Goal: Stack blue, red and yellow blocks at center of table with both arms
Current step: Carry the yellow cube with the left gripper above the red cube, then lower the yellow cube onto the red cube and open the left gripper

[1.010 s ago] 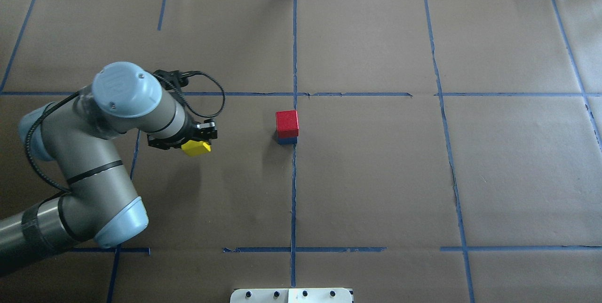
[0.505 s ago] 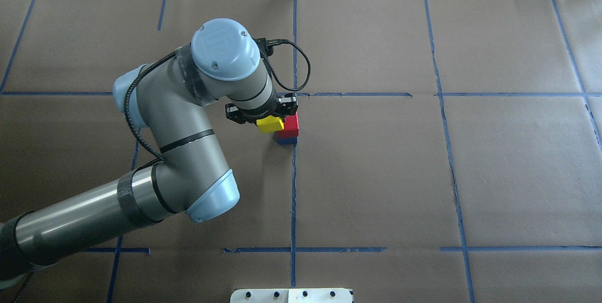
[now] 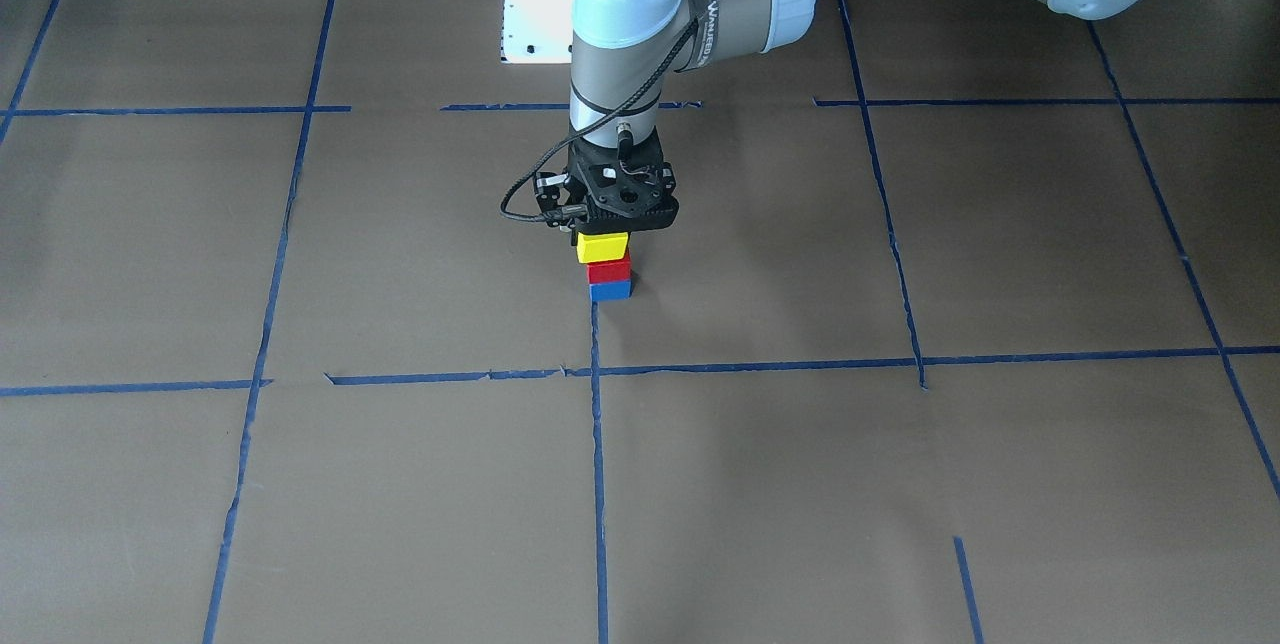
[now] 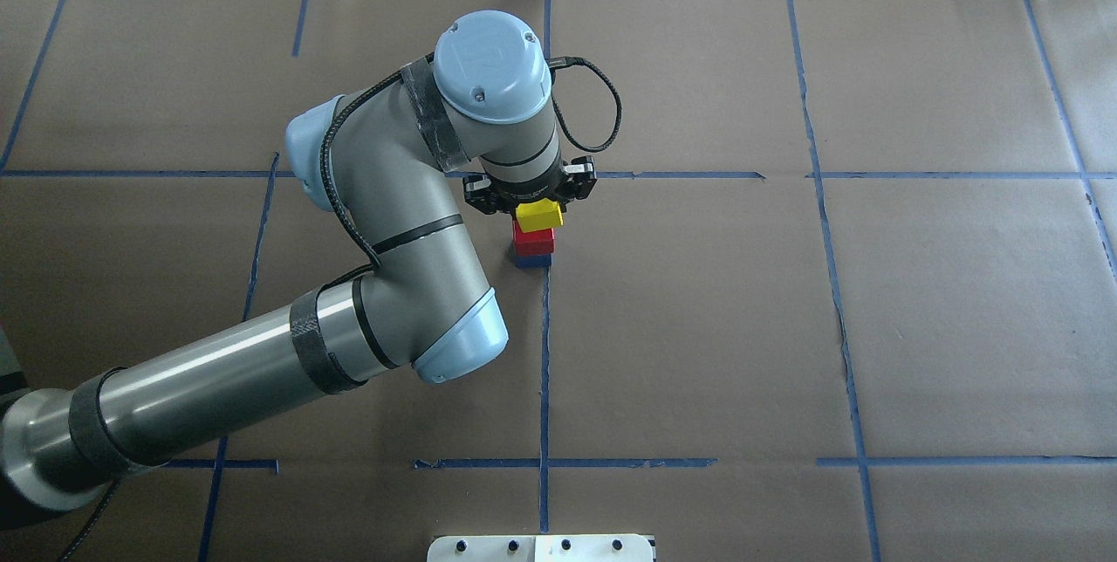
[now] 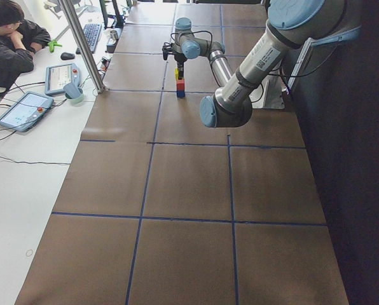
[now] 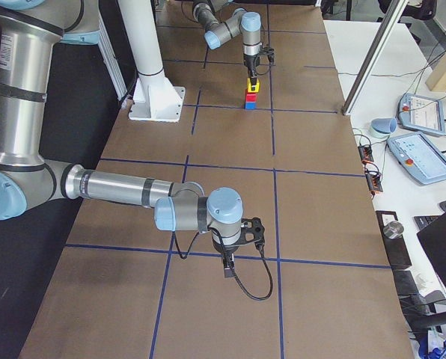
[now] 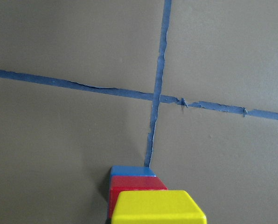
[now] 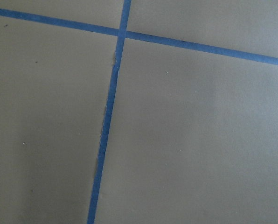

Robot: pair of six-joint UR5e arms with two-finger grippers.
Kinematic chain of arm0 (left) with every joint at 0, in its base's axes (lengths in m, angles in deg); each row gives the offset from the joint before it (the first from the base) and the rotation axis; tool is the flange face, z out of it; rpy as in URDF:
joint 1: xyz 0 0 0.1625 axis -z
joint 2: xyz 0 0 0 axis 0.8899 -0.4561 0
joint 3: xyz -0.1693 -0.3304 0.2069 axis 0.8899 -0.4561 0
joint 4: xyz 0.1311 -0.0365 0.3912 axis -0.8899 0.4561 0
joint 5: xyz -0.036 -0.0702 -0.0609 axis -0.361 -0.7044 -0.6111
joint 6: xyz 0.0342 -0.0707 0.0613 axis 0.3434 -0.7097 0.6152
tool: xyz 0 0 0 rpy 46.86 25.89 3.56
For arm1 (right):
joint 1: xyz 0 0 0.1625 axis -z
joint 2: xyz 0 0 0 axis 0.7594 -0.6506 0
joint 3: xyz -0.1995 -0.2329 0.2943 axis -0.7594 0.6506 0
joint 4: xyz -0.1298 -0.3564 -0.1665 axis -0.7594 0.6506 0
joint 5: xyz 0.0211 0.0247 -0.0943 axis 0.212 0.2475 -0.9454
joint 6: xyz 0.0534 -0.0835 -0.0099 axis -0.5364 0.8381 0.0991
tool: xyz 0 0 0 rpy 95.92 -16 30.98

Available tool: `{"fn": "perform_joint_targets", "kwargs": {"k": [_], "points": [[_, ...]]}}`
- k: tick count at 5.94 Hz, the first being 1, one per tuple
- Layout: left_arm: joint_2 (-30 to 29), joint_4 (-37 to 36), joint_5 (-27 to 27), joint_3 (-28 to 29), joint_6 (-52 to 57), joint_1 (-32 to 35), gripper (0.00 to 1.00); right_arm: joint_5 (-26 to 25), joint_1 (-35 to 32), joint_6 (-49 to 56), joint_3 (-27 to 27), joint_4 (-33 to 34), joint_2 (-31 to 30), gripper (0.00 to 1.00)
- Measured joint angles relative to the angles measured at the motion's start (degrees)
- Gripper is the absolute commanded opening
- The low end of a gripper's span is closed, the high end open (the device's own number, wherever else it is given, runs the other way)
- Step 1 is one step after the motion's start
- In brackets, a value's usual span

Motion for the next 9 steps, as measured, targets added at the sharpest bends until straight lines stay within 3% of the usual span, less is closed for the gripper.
{"fn": "perform_joint_targets", "kwargs": {"k": [6, 9], "points": [[0.29, -1.46, -0.09, 0.16, 1.29, 0.09, 0.05, 0.0, 0.02, 0.09, -0.01, 0.0, 0.0, 1.0], [0.3, -1.46, -0.05, 0.32, 1.29, 0.07, 0.21, 0.0, 0.03, 0.09, -0.08, 0.0, 0.0, 1.0]]}}
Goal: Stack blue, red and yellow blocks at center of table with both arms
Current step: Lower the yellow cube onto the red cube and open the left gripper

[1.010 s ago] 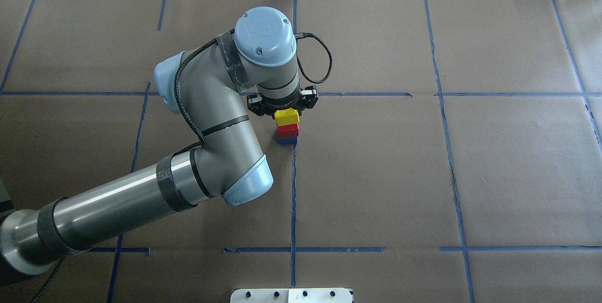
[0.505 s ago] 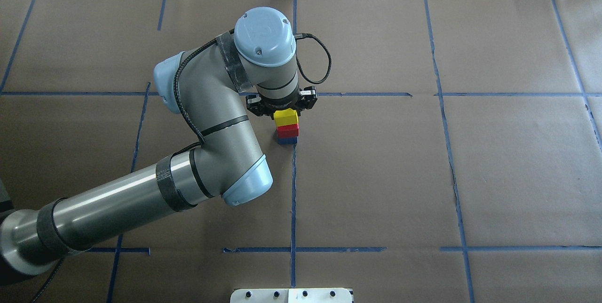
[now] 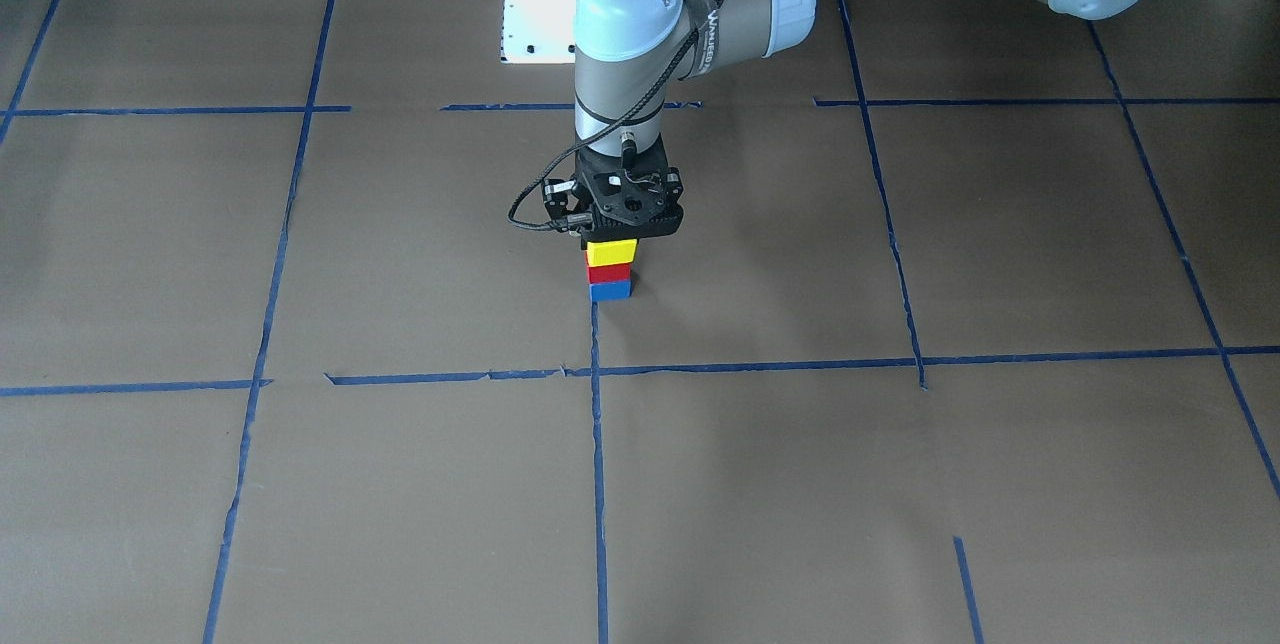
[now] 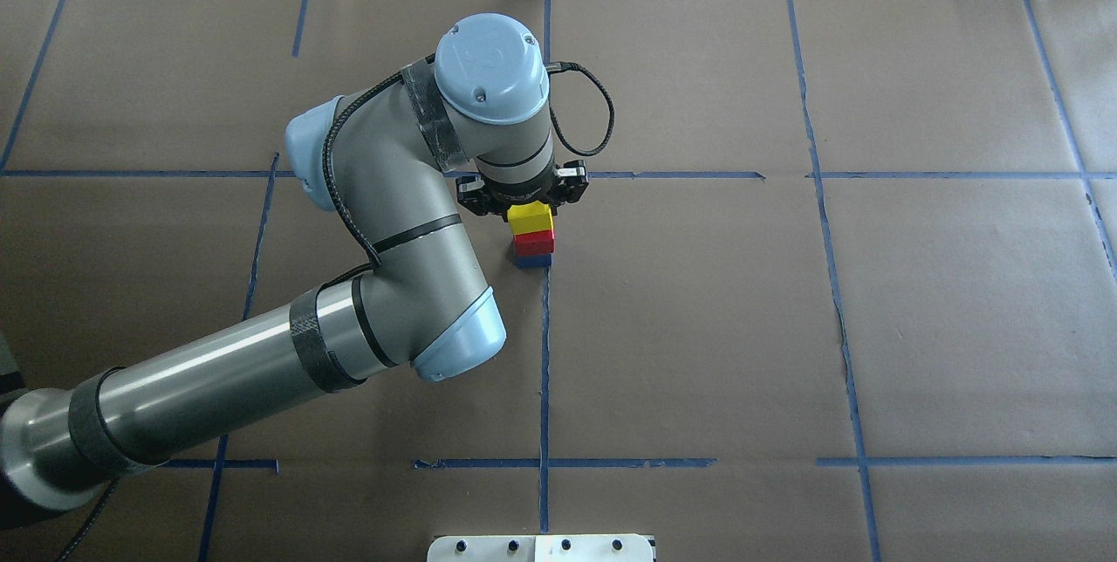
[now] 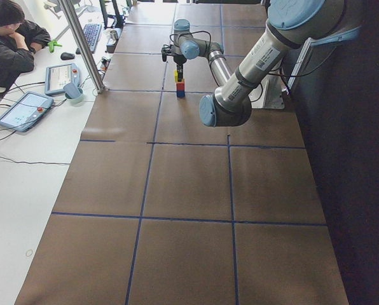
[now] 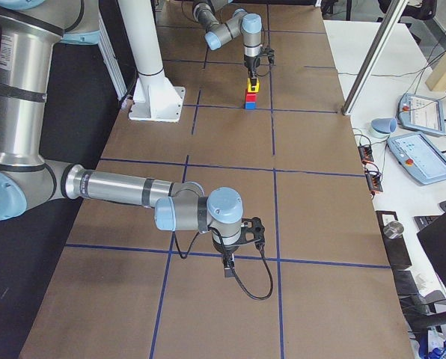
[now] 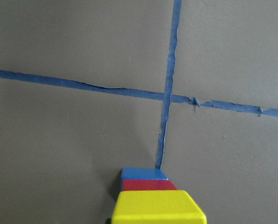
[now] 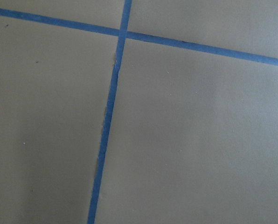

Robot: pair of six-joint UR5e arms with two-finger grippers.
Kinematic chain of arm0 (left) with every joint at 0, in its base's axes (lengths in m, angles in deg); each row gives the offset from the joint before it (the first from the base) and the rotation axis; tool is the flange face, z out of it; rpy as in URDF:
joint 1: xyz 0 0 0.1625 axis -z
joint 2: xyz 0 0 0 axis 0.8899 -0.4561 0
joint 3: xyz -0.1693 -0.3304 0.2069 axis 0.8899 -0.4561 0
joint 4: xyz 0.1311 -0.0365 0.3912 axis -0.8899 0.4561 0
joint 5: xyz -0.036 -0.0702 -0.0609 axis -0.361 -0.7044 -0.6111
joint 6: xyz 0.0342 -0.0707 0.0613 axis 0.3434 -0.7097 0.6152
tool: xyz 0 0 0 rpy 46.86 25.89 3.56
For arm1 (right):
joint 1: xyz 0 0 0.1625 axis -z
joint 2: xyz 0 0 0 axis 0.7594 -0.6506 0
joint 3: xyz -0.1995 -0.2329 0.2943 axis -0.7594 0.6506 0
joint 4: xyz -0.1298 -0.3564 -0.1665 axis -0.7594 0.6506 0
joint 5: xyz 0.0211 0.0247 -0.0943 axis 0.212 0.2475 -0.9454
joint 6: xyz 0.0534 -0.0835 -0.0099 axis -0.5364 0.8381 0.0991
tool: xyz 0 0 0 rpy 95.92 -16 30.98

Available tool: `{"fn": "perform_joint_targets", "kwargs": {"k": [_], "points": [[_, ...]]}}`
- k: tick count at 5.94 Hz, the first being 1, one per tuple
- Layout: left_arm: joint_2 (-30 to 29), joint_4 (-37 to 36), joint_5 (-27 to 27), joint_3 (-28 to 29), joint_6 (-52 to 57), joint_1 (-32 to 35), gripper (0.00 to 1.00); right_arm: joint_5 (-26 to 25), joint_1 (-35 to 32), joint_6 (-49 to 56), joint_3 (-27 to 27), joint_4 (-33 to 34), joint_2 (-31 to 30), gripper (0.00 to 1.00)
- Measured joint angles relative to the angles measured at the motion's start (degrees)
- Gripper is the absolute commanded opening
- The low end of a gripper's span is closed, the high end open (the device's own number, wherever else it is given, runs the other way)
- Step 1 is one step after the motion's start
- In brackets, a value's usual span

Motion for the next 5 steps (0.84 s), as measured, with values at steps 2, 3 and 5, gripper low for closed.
{"fn": "perform_joint_targets", "kwargs": {"k": [2, 3, 5], "points": [[-0.06, 0.02, 0.02, 0.09, 0.0, -0.06, 0.4, 0.0, -0.01, 0.0, 0.0, 0.0, 0.0, 1.0], [-0.08, 0.06, -0.02, 0.1, 0.0, -0.06, 0.43, 0.0, -0.02, 0.0, 0.0, 0.0, 0.0, 1.0], [-0.06, 0.06, -0.01, 0.11, 0.0, -0.04, 0.52, 0.0, -0.03, 0.0, 0.01, 0.0, 0.0, 1.0]]}}
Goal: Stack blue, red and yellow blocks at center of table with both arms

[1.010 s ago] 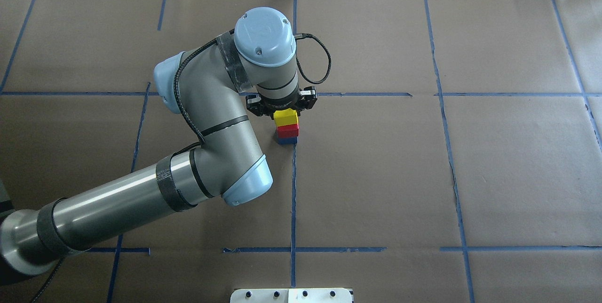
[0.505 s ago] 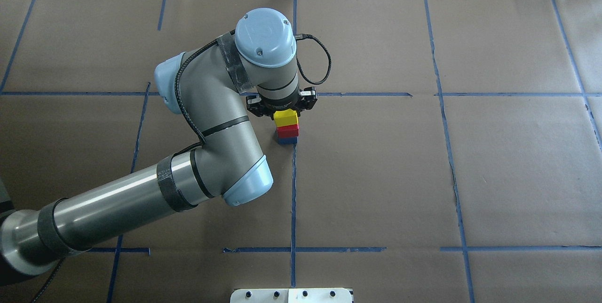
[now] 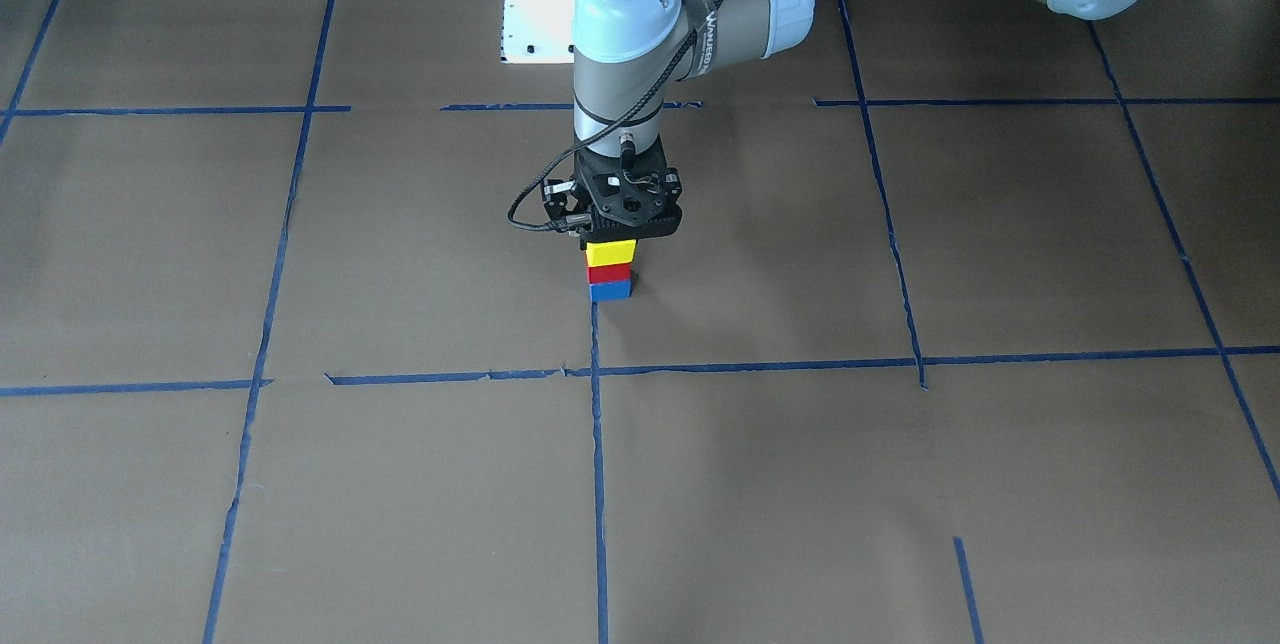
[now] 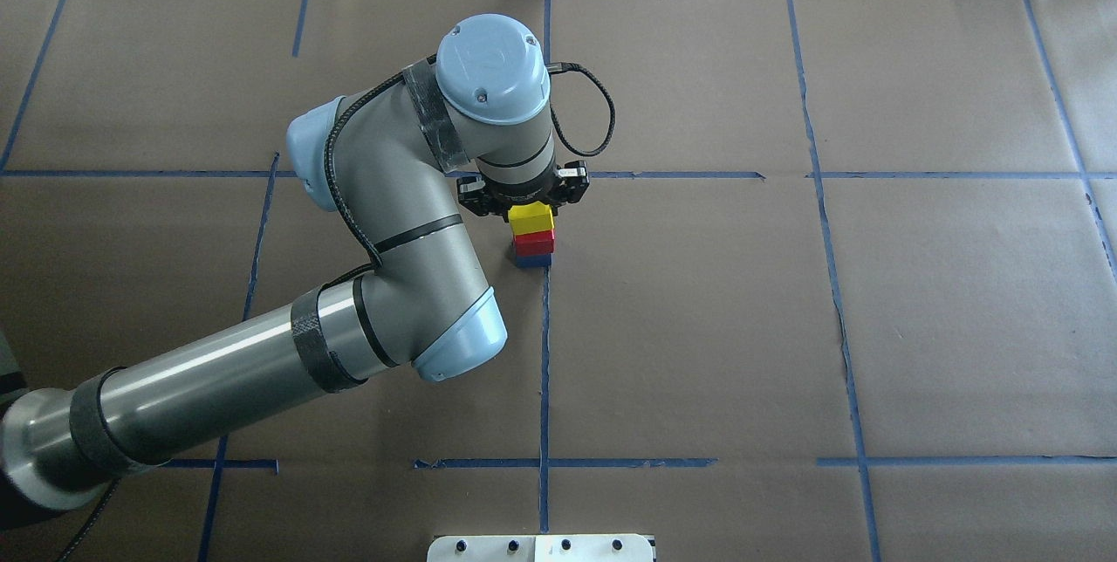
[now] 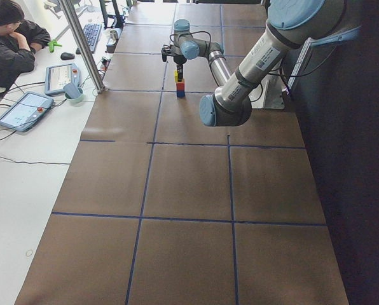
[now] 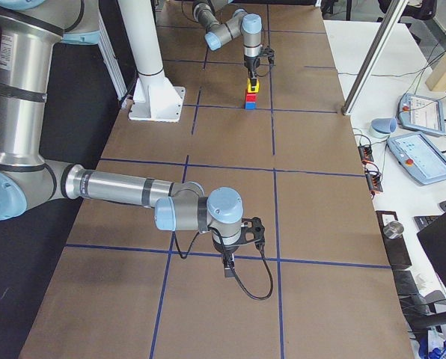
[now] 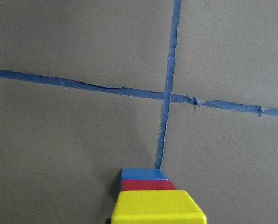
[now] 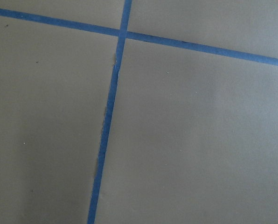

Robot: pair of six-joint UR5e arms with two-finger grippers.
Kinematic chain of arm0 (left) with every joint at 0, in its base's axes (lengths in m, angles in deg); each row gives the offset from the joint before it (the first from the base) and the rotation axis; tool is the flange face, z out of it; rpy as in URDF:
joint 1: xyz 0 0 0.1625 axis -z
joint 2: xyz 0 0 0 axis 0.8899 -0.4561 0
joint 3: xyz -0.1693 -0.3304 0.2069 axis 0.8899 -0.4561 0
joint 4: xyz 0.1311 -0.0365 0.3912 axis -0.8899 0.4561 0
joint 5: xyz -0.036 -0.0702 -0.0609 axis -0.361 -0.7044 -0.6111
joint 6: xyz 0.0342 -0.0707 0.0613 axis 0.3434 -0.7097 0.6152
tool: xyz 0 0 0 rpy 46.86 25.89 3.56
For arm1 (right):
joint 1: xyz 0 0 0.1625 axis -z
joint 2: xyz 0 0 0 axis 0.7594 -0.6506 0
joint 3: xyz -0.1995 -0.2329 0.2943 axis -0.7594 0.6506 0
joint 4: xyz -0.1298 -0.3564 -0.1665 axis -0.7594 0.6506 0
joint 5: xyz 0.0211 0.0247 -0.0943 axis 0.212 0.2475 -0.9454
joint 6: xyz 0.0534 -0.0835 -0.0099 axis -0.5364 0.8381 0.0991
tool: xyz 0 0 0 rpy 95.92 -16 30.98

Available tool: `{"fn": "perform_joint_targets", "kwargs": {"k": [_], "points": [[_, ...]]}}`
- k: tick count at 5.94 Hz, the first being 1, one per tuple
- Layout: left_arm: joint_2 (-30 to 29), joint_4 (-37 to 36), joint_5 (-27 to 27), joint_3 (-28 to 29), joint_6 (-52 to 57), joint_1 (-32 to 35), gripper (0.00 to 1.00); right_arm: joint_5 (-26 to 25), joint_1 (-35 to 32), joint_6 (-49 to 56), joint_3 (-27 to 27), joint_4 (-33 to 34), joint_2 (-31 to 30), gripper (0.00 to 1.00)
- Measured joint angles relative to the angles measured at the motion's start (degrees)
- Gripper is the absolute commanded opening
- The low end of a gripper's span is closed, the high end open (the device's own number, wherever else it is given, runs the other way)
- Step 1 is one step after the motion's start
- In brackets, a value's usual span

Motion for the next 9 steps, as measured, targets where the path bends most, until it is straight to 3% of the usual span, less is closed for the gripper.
{"fn": "perform_joint_targets", "kwargs": {"k": [3, 4, 7, 9], "points": [[0.06, -0.06, 0.06, 0.0, 0.0, 0.05, 0.77, 0.0, 0.0, 0.0, 0.07, 0.0, 0.0, 1.0], [0.04, -0.06, 0.06, -0.02, 0.0, 0.05, 0.97, 0.0, 0.0, 0.0, 0.06, 0.0, 0.0, 1.0], [-0.2, -1.45, -0.12, -1.63, 0.31, 0.95, 1.0, 0.0, 0.0, 0.0, -0.05, -0.07, 0.0, 1.0], [0.99, -7.91, -1.0, -6.84, 6.19, 3.6, 1.0, 0.0, 0.0, -0.02, -0.09, -0.09, 0.0, 1.0]]}}
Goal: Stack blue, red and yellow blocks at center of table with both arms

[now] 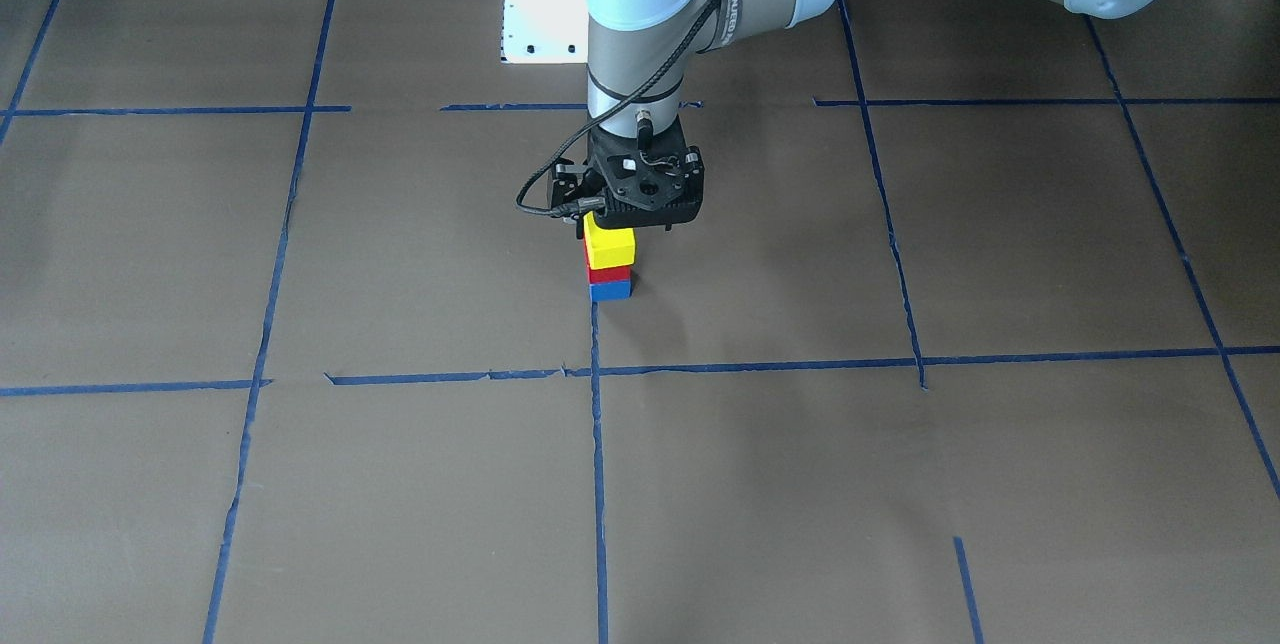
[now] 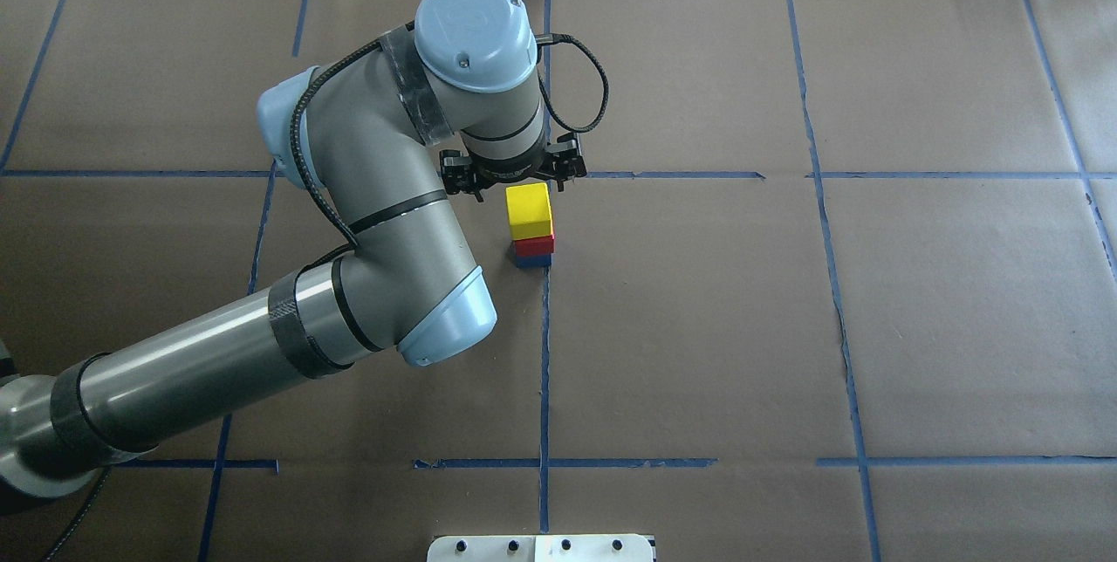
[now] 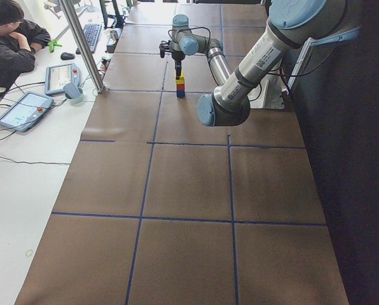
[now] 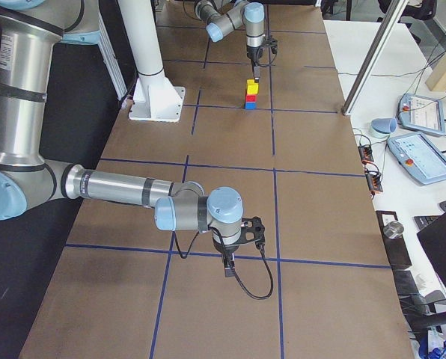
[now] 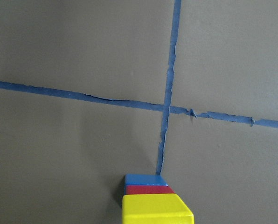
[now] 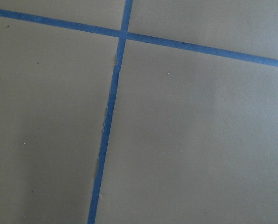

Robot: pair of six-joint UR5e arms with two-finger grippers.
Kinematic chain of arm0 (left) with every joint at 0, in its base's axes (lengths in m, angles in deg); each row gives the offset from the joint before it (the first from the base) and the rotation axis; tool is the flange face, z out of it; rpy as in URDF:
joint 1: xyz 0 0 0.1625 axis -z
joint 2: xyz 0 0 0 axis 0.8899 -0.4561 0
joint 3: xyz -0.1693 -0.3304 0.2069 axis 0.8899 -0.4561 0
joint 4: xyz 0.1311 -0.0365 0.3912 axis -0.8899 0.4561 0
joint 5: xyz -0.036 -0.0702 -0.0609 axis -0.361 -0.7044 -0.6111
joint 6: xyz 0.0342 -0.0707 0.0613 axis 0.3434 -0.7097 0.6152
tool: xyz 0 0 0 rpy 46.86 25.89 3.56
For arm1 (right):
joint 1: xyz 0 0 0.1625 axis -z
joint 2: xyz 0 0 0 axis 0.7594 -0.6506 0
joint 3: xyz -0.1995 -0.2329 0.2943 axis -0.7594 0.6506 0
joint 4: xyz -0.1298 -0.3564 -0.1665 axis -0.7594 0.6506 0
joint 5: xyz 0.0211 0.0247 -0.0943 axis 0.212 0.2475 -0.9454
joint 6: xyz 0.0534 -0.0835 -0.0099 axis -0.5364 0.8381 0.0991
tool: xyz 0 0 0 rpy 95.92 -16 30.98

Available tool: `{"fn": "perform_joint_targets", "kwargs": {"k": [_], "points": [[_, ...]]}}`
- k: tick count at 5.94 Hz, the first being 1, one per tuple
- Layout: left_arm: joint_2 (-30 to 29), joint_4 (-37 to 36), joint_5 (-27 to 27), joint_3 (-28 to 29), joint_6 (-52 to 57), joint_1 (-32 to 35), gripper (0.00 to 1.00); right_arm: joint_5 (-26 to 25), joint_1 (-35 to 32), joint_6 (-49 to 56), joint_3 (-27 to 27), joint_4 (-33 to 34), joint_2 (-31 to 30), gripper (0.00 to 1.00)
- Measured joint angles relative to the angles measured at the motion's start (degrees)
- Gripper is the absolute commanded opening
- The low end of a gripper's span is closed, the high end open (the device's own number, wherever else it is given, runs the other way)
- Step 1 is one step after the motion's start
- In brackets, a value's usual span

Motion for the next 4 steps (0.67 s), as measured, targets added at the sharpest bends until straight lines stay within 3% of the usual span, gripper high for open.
{"fn": "perform_joint_targets", "kwargs": {"k": [1, 4], "points": [[4.07, -2.62, -2.48, -4.57, 6.45, 3.09, 1.0, 0.0, 0.0, 0.01, -0.04, 0.0, 0.02, 1.0], [25.89, -3.43, -12.85, -15.42, 37.62, 19.09, 1.0, 0.33, 0.0, -0.16, -0.28, 0.01, 0.19, 1.0]]}}
